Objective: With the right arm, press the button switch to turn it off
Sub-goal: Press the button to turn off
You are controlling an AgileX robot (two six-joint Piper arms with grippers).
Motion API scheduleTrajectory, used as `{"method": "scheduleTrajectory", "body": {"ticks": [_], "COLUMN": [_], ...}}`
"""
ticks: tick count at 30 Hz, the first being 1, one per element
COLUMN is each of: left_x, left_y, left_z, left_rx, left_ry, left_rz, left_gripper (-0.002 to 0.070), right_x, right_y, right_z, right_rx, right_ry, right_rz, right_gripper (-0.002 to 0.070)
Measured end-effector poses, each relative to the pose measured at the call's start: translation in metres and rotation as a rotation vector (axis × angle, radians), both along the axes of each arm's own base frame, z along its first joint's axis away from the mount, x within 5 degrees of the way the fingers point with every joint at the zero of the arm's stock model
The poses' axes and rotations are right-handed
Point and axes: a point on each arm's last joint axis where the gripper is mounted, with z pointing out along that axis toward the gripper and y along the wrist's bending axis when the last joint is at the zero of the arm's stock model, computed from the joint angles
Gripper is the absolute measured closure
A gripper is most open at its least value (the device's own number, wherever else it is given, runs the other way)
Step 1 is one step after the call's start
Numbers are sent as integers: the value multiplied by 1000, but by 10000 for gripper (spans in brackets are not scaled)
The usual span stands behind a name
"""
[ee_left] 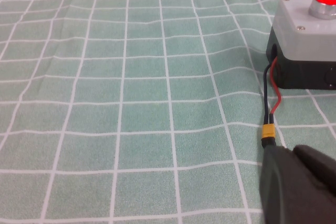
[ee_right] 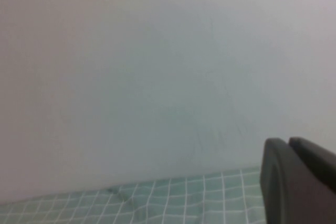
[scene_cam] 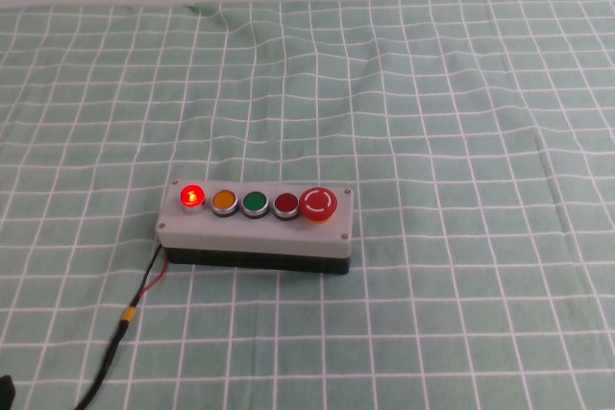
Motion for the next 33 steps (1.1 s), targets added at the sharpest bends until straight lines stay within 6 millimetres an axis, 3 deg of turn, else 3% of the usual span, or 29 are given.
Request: {"method": "scheduleTrajectory", "body": {"ticks": [4, 8, 18, 23, 33], "left_x": [0, 0, 0, 0, 0], "left_y": [0, 0, 0, 0, 0], "left_z": [0, 0, 0, 0, 0], "left_rx": [0, 0, 0, 0, 0], "left_ry": [0, 0, 0, 0, 0], "left_rz": [0, 0, 0, 0, 0], "left_gripper": [678, 678, 678, 678, 678], "right_x": [22, 45, 105, 129, 169], "right_y": [4, 11, 54, 99, 231], "right_z": [-8, -19, -33, -39, -71], "right_rx": [33, -42, -224, -271, -464], "right_ry": [73, 149, 269, 284, 322], "right_rz": [21, 72, 413, 556, 797], "right_gripper": [692, 692, 692, 692, 692]}}
